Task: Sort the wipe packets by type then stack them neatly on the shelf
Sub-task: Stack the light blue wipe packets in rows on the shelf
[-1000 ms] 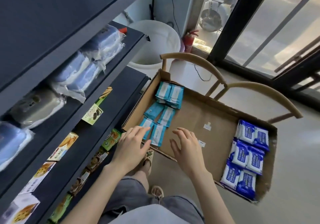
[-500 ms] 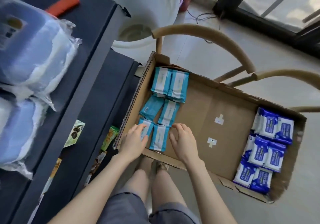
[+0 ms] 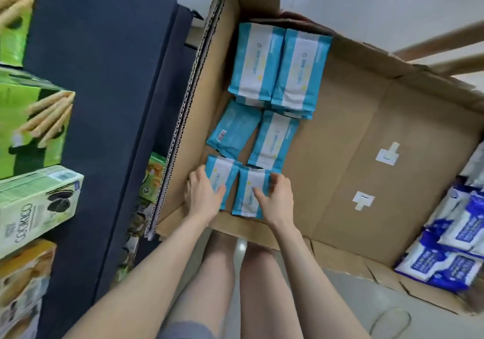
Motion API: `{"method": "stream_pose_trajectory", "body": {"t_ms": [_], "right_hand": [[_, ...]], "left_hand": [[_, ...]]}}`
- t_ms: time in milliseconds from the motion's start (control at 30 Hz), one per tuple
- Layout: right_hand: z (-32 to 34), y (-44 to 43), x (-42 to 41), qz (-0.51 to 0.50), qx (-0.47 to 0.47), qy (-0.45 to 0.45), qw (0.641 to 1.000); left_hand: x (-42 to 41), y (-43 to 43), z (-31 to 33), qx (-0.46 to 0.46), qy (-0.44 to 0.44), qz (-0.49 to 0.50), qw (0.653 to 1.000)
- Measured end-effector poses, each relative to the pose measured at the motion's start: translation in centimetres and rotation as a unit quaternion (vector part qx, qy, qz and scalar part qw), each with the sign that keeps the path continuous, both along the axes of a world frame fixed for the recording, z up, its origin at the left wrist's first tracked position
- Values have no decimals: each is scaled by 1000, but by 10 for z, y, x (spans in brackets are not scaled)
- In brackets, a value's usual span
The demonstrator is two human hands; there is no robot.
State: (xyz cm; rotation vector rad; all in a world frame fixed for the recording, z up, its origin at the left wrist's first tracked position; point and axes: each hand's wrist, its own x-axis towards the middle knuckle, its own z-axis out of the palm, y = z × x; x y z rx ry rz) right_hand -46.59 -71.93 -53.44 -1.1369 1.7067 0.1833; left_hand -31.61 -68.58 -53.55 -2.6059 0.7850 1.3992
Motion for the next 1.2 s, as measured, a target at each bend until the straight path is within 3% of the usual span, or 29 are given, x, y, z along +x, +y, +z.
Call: {"method": "stream_pose_trajectory", "body": {"t_ms": [167,533,833,1033,1200], "right_hand": [[-27,12,4,-78,-19,22,996],[-30,15,0,-121,15,-4,993],[61,8,-22,-251,-64,-113,959],[142,18,-52,-292,-96,-205,929],[198,47,-75,-264,-87,-258,925]], "left_hand": [[-8,8,-23,-7,-59,-53,997],[-4,5,-18,-36,3,-22,999],[-8,13,66,-192,73,95,974],[-19,52,135,-175,194,210,942],[-53,106,199,-258,175,277,909]]}}
